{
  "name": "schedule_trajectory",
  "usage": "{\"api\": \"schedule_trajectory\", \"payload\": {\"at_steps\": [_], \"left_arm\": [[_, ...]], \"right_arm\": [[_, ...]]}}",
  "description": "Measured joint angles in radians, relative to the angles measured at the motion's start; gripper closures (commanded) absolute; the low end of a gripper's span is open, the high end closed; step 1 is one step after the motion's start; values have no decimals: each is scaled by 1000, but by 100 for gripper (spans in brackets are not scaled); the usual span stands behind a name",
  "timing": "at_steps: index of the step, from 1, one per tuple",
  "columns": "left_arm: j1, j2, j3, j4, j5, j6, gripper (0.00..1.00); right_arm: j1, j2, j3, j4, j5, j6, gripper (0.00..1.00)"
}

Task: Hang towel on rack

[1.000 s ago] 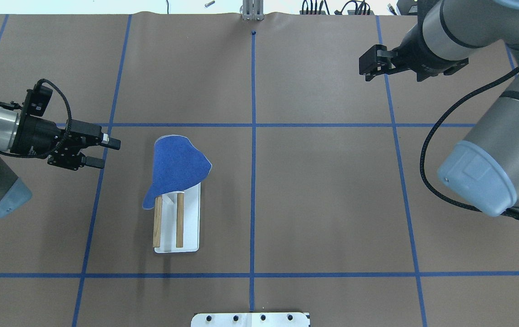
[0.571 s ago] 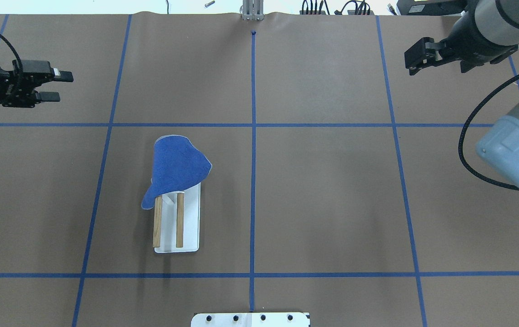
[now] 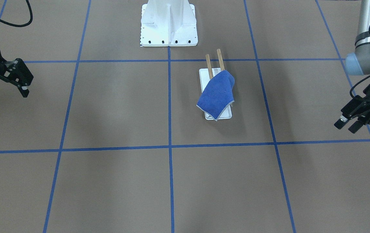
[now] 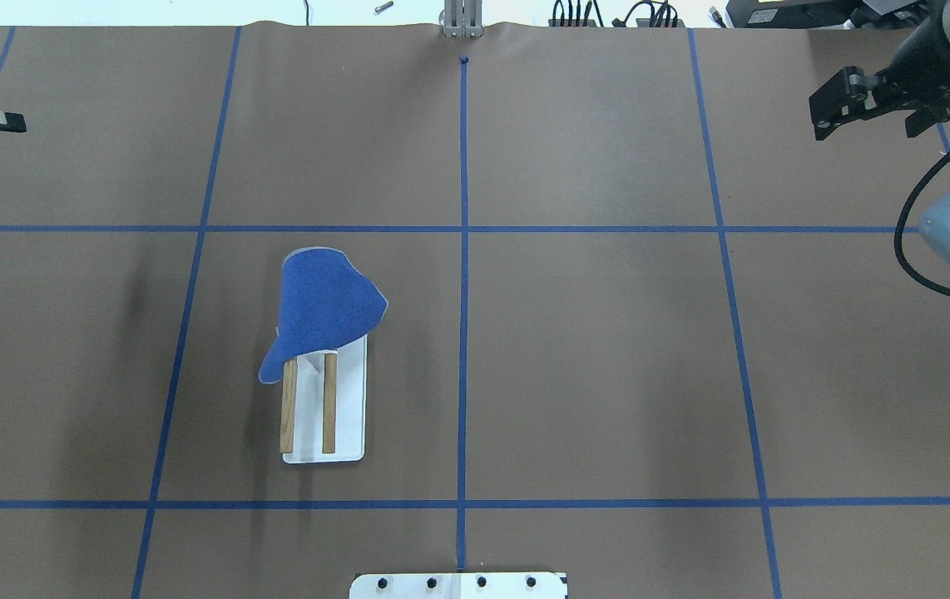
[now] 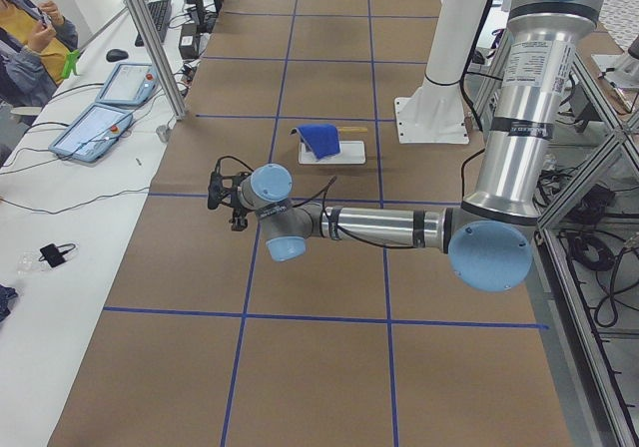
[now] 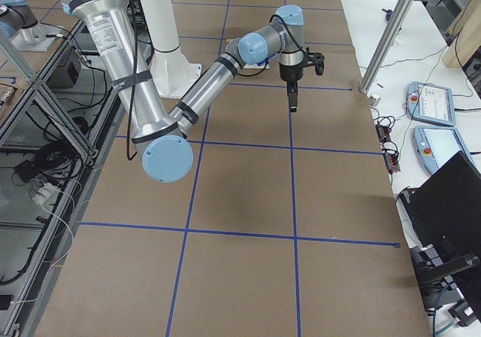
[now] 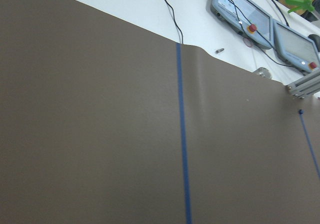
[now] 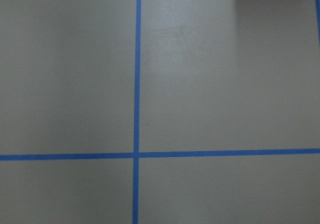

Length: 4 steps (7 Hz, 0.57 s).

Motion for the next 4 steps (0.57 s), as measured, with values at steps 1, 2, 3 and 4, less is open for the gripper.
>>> {"api": "schedule_trajectory", "payload": {"at_steps": [1,2,3,4], "left_arm": [[-32,3,4,92,31,168,2],[-67,3,8,173,48,320,2],[-100,4,8,256,51,455,2],[-125,2,-1,349,39,546,2]], "right_arm": [[46,-23,-58,45,47,-57,0],[92,-46,-119,86,97,-123,0],[138,-68,-176,116,136,-203,0],[174,-90,-214,131,155,-277,0]]}}
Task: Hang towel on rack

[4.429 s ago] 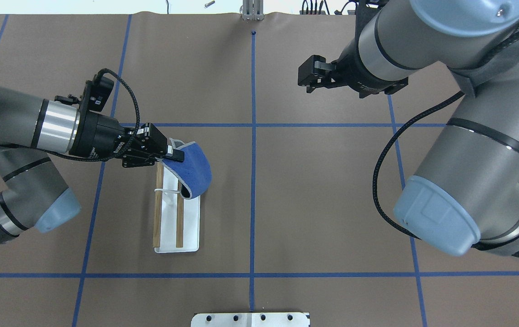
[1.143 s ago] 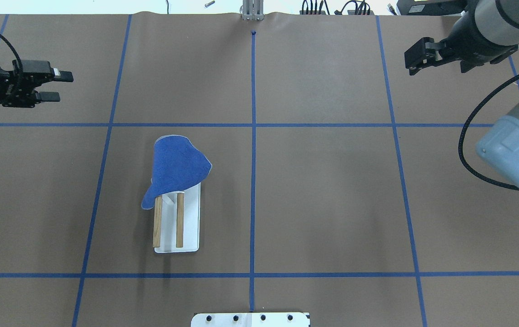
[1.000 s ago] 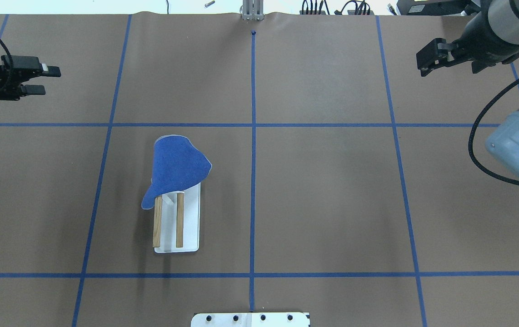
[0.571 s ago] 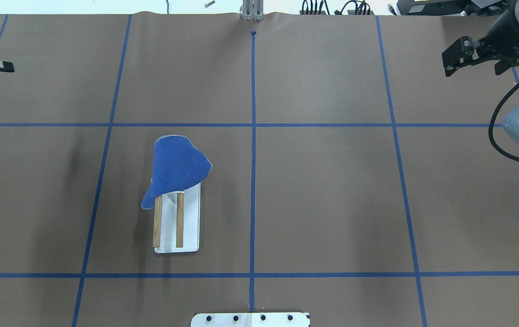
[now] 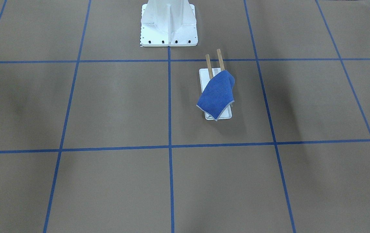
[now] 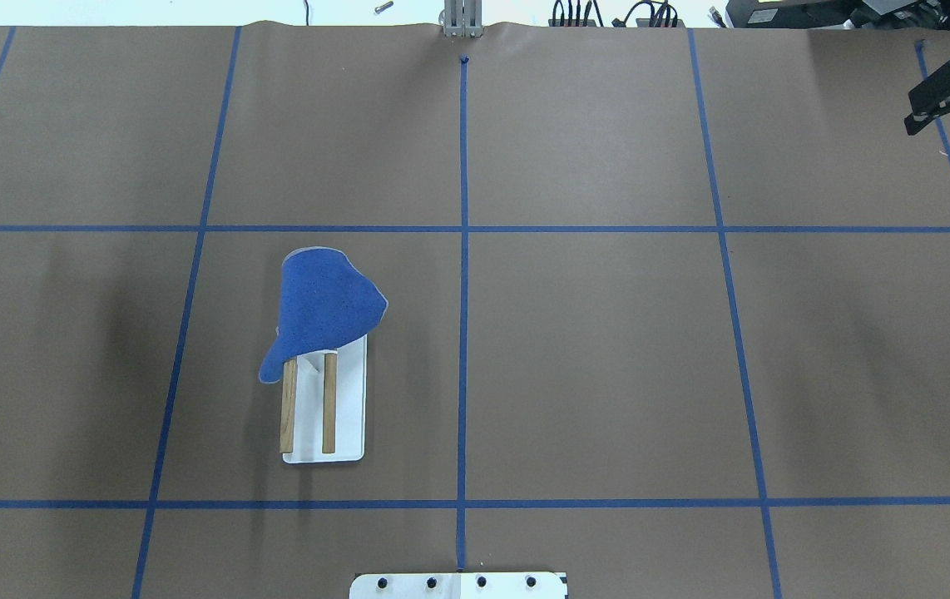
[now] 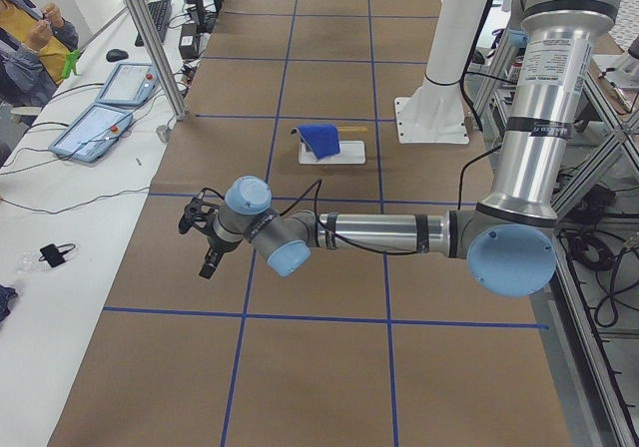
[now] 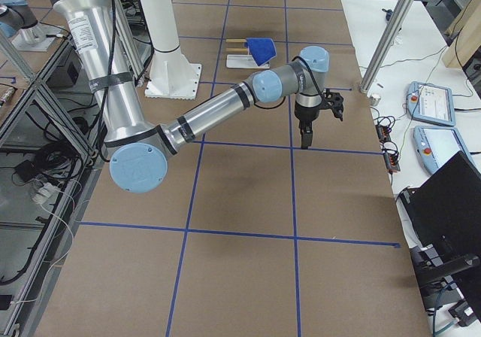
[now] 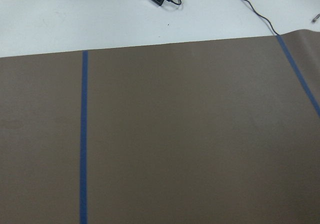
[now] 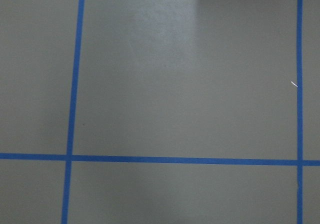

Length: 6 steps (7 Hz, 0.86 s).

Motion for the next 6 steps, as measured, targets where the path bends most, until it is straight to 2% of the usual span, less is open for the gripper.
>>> {"api": "schedule_trajectory", "payload": {"at_steps": [4,6], "left_arm": [[-91,-88,-48,530,-167,243,2],[-92,-99,-140,726,-189,286,2]], "right_arm": [[52,-113,-48,9,33,-159,0],[57,-143,-58,9,89,-184,0]]}}
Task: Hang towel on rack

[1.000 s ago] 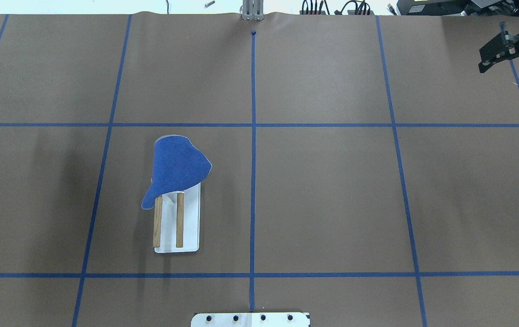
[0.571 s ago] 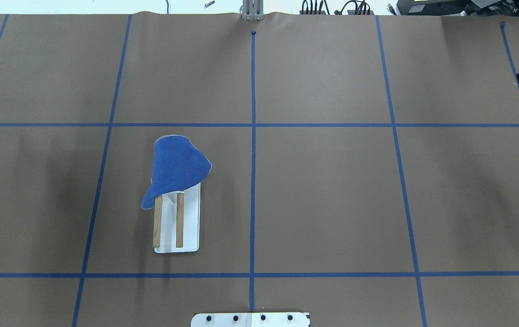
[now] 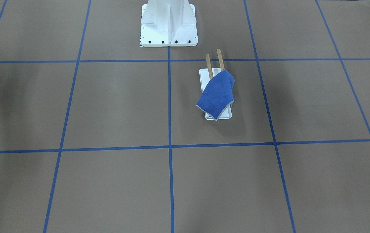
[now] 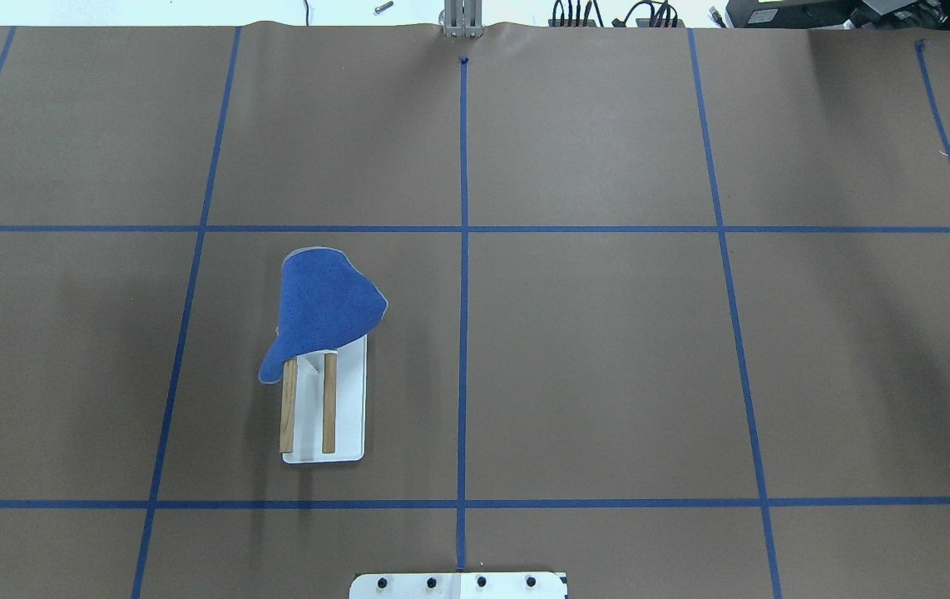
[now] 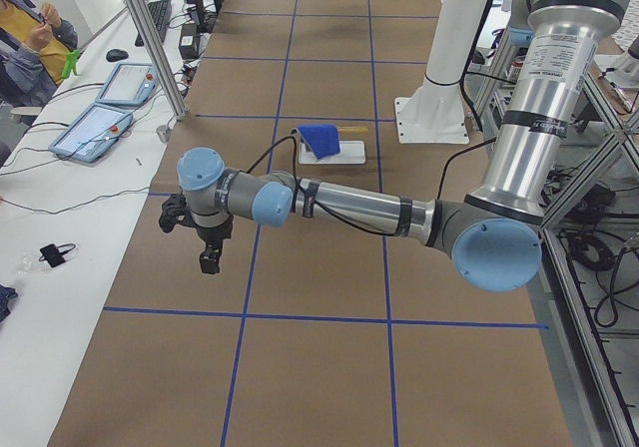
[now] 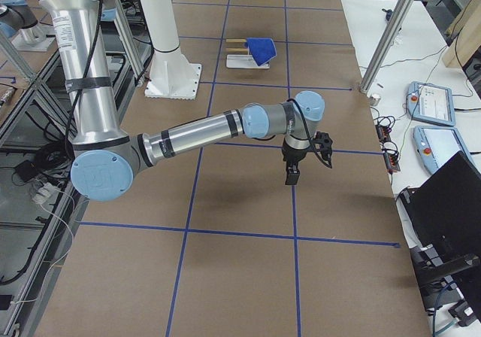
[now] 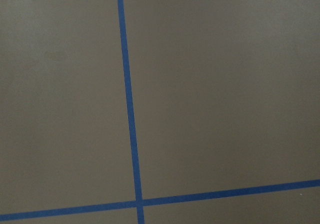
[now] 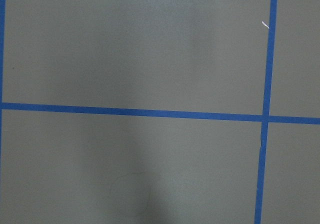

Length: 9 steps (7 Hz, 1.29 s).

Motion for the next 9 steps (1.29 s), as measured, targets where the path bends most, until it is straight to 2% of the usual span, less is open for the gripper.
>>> {"api": "schedule_trajectory", "payload": {"at_steps": [1,3,9], "left_arm": [[3,17,-53,49,-2,36,2],[8,59,-111,70,-4,80,2],[10,78,-147,28,-15,80,2]], "right_arm": [[4,-22,-2,1,11,-34,0],[7,-46,7,7,16,-75,0],[8,-51,14,69,14,-77,0]]}}
